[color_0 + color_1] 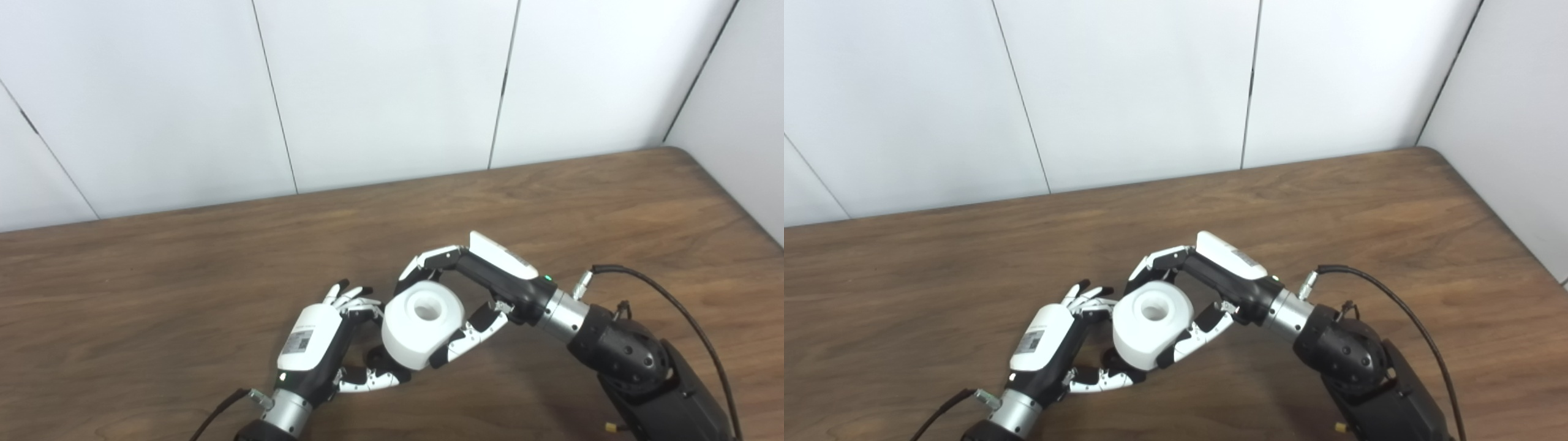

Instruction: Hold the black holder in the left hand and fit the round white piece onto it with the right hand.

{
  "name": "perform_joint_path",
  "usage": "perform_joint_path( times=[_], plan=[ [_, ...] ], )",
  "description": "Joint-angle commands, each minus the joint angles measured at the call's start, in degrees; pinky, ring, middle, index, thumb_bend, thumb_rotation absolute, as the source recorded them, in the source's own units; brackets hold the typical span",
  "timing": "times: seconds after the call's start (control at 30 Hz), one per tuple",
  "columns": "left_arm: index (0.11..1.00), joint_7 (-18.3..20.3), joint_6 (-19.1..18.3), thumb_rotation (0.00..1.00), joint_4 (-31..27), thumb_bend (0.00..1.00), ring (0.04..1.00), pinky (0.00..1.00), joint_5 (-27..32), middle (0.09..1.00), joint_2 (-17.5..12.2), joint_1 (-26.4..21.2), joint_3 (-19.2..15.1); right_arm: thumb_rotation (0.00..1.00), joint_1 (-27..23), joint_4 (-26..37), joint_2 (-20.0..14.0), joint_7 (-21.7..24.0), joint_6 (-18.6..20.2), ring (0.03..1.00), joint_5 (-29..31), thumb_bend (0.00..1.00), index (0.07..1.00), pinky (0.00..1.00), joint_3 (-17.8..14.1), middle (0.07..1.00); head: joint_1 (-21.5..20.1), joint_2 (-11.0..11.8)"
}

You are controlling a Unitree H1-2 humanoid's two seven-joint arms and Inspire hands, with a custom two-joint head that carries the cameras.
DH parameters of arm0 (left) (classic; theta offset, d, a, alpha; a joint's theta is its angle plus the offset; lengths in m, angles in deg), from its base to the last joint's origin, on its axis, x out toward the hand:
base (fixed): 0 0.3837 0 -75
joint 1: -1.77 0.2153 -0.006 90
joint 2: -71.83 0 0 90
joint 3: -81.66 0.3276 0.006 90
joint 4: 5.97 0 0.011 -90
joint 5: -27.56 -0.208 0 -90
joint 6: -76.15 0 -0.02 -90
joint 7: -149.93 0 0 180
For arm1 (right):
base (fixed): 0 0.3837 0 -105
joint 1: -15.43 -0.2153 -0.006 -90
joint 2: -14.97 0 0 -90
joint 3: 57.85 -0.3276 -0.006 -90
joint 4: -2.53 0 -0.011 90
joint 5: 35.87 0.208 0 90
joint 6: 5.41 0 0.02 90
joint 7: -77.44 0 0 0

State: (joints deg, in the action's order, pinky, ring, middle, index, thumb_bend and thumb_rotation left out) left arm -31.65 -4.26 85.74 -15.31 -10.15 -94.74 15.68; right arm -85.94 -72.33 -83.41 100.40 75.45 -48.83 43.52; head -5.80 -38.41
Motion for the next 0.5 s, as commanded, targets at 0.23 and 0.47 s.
perform_joint_path(
  times=[0.23, 0.47],
  plan=[
    [0.482, -0.4, 0.1, 0.06, -0.8, 0.52, 0.887, 1.0, 0.3, 0.729, 0.7, 2.6, 0.7, 0.15, -0.3, -0.9, -0.5, -1.1, -4.1, 0.566, 0.1, 0.5, 0.493, 0.48, -0.7, 0.597, 0.2, 0.2],
    [0.482, -0.5, 0.0, 0.06, -0.9, 0.52, 0.888, 1.0, 0.2, 0.729, 0.9, 2.8, 0.7, 0.15, -0.4, -2.6, 0.1, -1.3, -5.7, 0.565, 0.2, 0.5, 0.493, 0.48, -0.5, 0.599, 0.8, 0.2]
  ],
)
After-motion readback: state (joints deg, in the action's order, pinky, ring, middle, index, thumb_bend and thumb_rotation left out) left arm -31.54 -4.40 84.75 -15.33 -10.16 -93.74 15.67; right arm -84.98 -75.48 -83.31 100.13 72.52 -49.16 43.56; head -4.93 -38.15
